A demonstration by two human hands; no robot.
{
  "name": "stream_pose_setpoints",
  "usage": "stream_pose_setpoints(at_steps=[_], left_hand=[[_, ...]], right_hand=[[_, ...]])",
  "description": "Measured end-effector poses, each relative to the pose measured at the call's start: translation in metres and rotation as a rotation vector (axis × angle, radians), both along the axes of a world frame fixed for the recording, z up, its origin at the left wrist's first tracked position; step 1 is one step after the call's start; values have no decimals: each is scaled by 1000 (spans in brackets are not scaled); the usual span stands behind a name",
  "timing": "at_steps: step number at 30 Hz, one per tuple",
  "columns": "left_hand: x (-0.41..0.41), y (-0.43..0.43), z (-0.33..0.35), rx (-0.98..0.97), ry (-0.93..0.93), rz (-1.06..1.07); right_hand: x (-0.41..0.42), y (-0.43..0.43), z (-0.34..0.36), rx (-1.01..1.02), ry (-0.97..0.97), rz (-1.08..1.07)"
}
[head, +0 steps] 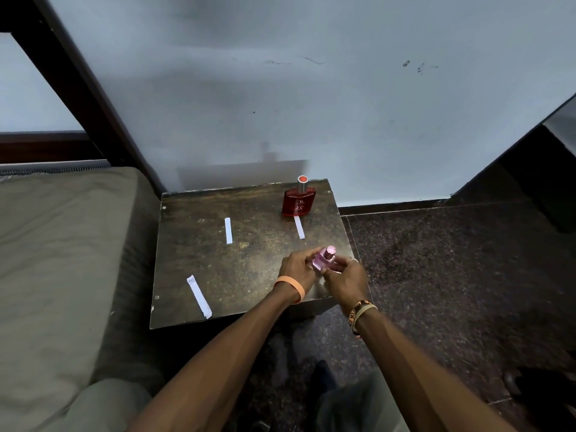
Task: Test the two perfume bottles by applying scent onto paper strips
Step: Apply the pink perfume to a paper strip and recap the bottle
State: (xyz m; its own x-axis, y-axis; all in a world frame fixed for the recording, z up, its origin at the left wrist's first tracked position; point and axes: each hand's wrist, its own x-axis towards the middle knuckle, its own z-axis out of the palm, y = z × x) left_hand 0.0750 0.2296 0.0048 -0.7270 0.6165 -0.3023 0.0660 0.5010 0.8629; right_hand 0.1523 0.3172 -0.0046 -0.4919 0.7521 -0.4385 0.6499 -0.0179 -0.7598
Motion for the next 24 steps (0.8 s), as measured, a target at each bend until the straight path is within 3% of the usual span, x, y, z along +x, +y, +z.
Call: stream_pose_setpoints(at_steps=[8,24], left_hand=[[-3,-2,-8,33,-94,18],[-69,-69,12,184,-72,207]], right_hand=[[-3,-9,-3,34,54,-78],[-82,-57,34,35,228,183]])
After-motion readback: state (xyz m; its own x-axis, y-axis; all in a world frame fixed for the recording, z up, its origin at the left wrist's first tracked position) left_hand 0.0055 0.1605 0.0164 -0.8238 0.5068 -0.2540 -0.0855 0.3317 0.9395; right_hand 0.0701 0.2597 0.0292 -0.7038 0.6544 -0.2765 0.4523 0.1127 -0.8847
